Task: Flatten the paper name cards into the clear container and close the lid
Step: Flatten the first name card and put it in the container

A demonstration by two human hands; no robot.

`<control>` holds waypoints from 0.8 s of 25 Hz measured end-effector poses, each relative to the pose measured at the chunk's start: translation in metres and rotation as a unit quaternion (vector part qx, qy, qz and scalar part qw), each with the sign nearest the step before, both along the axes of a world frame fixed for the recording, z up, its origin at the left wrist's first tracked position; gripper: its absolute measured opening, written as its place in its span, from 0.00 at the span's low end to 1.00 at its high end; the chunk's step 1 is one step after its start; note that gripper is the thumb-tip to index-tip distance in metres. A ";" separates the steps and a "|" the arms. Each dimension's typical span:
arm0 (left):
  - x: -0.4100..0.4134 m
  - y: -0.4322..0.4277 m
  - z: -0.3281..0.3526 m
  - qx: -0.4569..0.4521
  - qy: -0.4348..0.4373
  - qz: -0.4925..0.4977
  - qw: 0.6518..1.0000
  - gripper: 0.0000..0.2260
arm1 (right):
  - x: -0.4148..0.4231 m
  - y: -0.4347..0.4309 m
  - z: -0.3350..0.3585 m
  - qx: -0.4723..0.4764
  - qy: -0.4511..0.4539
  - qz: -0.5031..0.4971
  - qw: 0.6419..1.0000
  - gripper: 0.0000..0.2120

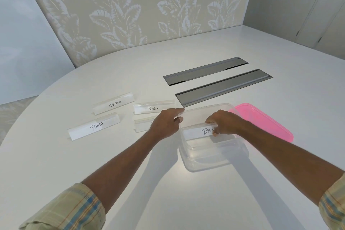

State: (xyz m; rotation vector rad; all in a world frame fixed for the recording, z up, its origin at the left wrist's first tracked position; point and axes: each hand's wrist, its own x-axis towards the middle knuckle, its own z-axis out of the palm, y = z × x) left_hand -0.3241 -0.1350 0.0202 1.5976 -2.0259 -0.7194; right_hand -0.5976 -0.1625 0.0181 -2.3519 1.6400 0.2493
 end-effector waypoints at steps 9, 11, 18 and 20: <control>-0.002 -0.002 -0.001 -0.009 -0.030 -0.002 1.000 0.20 | 0.006 -0.001 -0.002 -0.065 0.104 0.033 0.992 0.26; -0.001 -0.002 -0.002 -0.010 -0.028 -0.003 1.000 0.21 | 0.008 0.000 -0.002 -0.084 0.122 0.039 0.988 0.23; 0.000 -0.002 -0.002 -0.009 -0.004 0.001 1.000 0.21 | 0.009 0.005 -0.001 -0.145 0.150 0.033 0.977 0.20; 0.003 -0.001 -0.002 -0.015 0.013 0.003 1.000 0.22 | 0.009 0.006 0.002 -0.149 0.139 0.024 0.979 0.22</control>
